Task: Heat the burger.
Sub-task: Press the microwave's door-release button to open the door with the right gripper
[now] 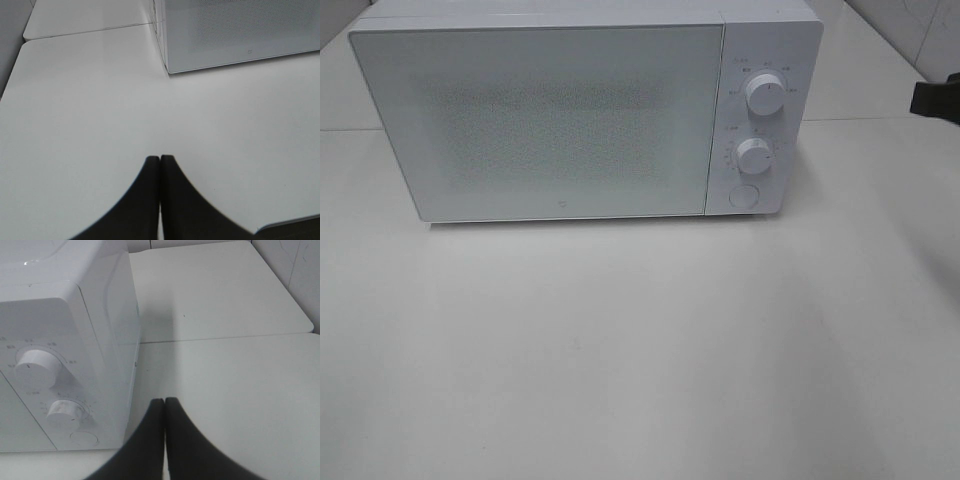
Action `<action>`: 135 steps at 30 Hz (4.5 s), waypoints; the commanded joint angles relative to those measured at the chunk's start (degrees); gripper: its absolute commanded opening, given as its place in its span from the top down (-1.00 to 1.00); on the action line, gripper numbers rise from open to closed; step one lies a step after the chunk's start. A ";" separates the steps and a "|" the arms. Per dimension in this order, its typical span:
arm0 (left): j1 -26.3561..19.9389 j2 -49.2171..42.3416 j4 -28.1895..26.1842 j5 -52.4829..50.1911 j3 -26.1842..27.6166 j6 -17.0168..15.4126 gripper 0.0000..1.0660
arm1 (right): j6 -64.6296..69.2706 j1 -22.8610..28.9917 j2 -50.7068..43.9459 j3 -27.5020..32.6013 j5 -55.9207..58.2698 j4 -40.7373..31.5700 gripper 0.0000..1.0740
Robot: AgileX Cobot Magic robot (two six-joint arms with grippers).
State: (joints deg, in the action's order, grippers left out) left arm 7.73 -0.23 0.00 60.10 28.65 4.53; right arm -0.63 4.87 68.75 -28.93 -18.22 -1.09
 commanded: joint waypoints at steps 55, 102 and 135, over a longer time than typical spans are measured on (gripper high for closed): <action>-0.17 -1.20 -0.40 -0.80 -0.17 0.06 1.00 | 53.29 18.68 42.74 -6.36 -35.64 -16.04 1.00; -0.17 -1.20 -0.34 -0.80 -0.17 0.06 1.00 | 60.96 17.82 54.77 -19.08 -32.26 -13.35 0.99; -0.17 -1.20 -0.34 -0.80 -0.17 0.06 1.00 | 60.56 17.65 52.31 -23.78 -36.38 -12.95 1.00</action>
State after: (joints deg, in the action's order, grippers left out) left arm 7.73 -0.23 0.00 60.10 28.65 4.53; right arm 60.73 23.20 121.98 -49.39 -44.12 -15.13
